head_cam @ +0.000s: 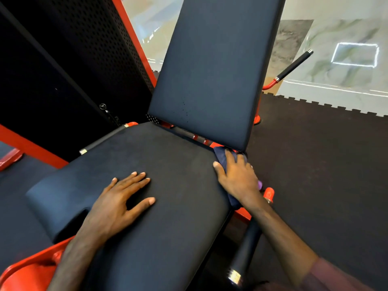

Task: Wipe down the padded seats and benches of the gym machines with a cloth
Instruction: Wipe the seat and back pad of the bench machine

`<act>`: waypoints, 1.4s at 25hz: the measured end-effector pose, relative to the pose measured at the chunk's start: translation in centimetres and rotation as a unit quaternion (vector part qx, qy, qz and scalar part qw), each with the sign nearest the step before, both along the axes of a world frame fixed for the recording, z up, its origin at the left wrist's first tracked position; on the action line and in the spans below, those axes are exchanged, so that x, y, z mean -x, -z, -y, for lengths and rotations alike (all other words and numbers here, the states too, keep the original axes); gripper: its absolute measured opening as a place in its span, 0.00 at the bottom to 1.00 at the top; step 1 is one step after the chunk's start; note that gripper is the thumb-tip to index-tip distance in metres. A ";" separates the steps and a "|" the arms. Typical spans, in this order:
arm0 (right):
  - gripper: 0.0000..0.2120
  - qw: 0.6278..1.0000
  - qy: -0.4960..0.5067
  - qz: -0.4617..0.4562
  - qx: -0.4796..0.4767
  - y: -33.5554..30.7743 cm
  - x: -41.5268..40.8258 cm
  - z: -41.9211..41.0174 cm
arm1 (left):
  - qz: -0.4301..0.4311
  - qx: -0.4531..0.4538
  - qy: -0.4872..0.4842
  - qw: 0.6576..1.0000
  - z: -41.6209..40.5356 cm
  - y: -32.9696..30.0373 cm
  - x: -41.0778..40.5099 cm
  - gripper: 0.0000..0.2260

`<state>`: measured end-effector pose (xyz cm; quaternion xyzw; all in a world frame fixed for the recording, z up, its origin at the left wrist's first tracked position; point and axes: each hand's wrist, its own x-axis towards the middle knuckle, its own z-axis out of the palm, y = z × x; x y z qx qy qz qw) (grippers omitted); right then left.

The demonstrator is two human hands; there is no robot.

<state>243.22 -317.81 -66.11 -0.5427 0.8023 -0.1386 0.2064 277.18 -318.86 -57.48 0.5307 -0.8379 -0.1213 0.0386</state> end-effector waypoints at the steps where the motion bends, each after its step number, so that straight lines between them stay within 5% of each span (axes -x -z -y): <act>1: 0.30 0.999 -0.004 -0.039 -0.015 -0.3 -1.3 2.3 | -0.004 0.000 0.003 1.000 0.5 0.0 -0.7 0.36; 9: 0.31 0.987 -0.026 -0.157 -0.004 -0.4 -3.2 2.2 | 0.010 0.018 0.024 1.000 3.8 0.6 -3.2 0.36; 25: 0.29 0.991 -0.072 -0.114 0.000 -3.0 -12.1 13.0 | 0.001 0.027 0.015 1.000 4.6 2.2 -1.9 0.35; 30: 0.29 0.981 -0.099 -0.168 -0.003 -1.8 -10.3 12.5 | 0.028 0.059 -0.055 0.996 5.7 1.8 -4.3 0.35; 35: 0.27 0.983 -0.139 -0.114 0.028 -2.5 -14.5 18.2 | 0.030 0.048 -0.084 0.995 7.0 1.5 -4.3 0.36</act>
